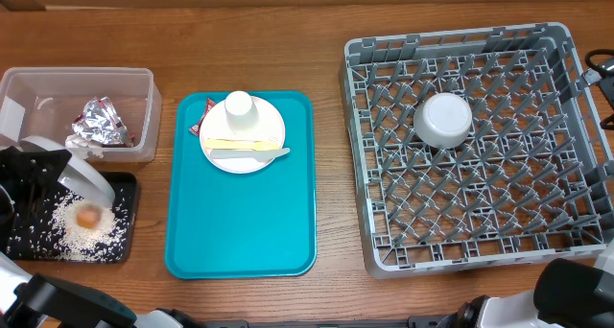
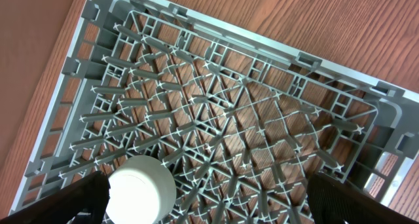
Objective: Sort waste into correct bins and load items into the dishwasher rack
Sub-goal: 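Tilt the plate to slide the orange cube onto the black tray, then carry the emptied white plate right back over the teal tray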
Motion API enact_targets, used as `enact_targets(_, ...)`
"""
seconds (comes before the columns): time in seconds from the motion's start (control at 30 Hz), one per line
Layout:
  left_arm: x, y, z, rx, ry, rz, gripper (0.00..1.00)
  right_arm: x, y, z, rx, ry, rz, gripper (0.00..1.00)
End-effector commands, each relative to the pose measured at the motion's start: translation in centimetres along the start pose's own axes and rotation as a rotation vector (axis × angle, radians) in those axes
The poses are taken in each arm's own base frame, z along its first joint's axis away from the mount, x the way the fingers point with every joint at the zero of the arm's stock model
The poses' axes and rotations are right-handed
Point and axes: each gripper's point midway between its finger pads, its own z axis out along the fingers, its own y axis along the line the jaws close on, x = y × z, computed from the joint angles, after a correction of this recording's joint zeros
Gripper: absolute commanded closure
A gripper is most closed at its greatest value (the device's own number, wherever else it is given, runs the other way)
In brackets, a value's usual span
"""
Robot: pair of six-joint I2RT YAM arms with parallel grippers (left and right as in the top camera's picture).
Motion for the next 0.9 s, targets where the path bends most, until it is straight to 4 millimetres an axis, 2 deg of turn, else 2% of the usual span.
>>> enact_targets(0.0,-0.1,-0.5,-0.1,0.035,-0.009,0.023,0.96,-0.3,0.1,-0.2,-0.006,-0.008,0.007,0.00)
enact_targets(0.17,0.2,-0.6,-0.2,0.033,-0.001,0.013,0.96,-0.3,0.1,-0.2,-0.006,-0.008,0.007,0.00)
enact_targets(0.27,0.8,-1.5,-0.6,0.033,-0.002,0.018,0.96,-0.3,0.1,-0.2,-0.006,-0.008,0.007,0.00)
enact_targets(0.37,1.5,-3.7,-1.9,0.028,-0.041,0.084,0.96,-0.3,0.1,-0.2,-0.006,-0.008,0.007,0.00)
enact_targets(0.47,2.9,-6.8,-3.3,0.021,-0.088,0.174,0.96,-0.3,0.1,-0.2,-0.006,-0.008,0.007,0.00)
enact_targets(0.6,6.1,-9.9,-3.6,-0.050,-0.093,0.278,0.96,-0.3,0.1,-0.2,-0.006,-0.008,0.007,0.00)
enact_targets(0.73,10.3,-12.7,-2.1,-0.091,-0.010,0.446,0.96,-0.3,0.1,-0.2,-0.006,-0.008,0.007,0.00)
enact_targets(0.83,13.9,-13.3,-0.9,-0.156,0.090,0.547,0.96,-0.3,0.1,-0.2,-0.006,-0.008,0.007,0.00)
enact_targets(0.87,16.0,-13.1,-0.2,-0.211,0.161,0.590,0.96,-0.3,0.1,-0.2,-0.006,-0.008,0.007,0.00)
